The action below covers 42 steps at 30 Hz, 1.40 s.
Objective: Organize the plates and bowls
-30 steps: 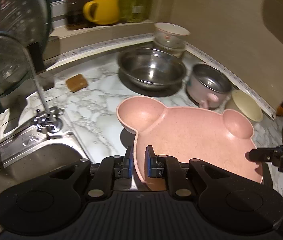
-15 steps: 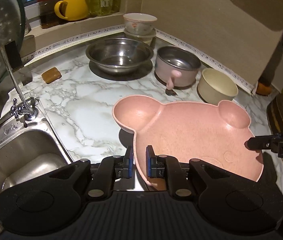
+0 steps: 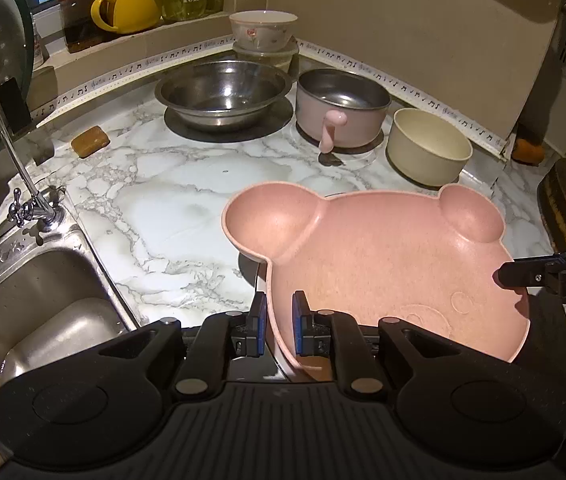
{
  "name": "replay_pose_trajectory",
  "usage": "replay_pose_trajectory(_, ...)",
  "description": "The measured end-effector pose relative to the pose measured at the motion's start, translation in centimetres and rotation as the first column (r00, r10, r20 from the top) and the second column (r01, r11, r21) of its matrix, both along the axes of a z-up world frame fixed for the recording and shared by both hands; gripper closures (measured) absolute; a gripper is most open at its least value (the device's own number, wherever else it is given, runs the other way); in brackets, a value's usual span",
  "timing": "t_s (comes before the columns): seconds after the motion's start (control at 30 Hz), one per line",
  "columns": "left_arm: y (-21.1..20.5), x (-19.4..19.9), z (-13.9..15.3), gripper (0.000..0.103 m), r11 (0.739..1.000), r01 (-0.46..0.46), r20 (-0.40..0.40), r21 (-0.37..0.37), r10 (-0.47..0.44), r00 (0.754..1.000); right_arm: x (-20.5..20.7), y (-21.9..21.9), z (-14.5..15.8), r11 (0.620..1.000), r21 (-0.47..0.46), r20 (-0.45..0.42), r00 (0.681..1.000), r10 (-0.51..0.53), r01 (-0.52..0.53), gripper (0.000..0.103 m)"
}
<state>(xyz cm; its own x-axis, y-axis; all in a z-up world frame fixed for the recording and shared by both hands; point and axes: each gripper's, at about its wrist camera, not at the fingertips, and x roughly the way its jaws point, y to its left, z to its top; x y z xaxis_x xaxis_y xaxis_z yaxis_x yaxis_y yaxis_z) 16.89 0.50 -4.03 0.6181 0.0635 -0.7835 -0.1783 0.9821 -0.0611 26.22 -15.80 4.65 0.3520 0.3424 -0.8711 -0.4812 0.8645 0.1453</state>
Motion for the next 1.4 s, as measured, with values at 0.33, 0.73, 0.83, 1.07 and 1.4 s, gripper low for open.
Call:
replay_pose_trajectory(0.33,0.0,0.3,-0.8,0.091,1.0,0.002,-0.034,0.008,-0.001,0.999,0.2,0.5,-0.9,0.999,-0.026,-0.001,0.999,0.034,-0.034,0.093)
replay_pose_trajectory(0.73,0.3,0.4,-1.3,0.091,1.0,0.009,-0.057,-0.009,-0.01,0.998,0.4,0.8,-1.6,0.998,-0.046,-0.018,0.998,0.053,-0.054,0.092)
replay_pose_trajectory(0.83,0.3,0.4,-1.2,0.091,1.0,0.016,-0.058,-0.005,-0.017,0.998,0.4,0.9,-1.6,0.997,-0.044,-0.018,0.998,0.056,-0.057,0.089)
replay_pose_trajectory(1.07,0.6,0.5,-0.9,0.091,1.0,0.024,-0.061,-0.012,-0.025,0.998,0.5,1.1,-1.7,0.998,-0.042,-0.019,0.998,0.051,-0.052,0.082)
replay_pose_trajectory(1.4,1.2,0.2,-0.2,0.089,0.999,0.026,-0.045,-0.036,-0.027,0.999,0.7,1.1,-1.3,0.998,-0.033,-0.017,0.999,0.046,-0.046,0.081)
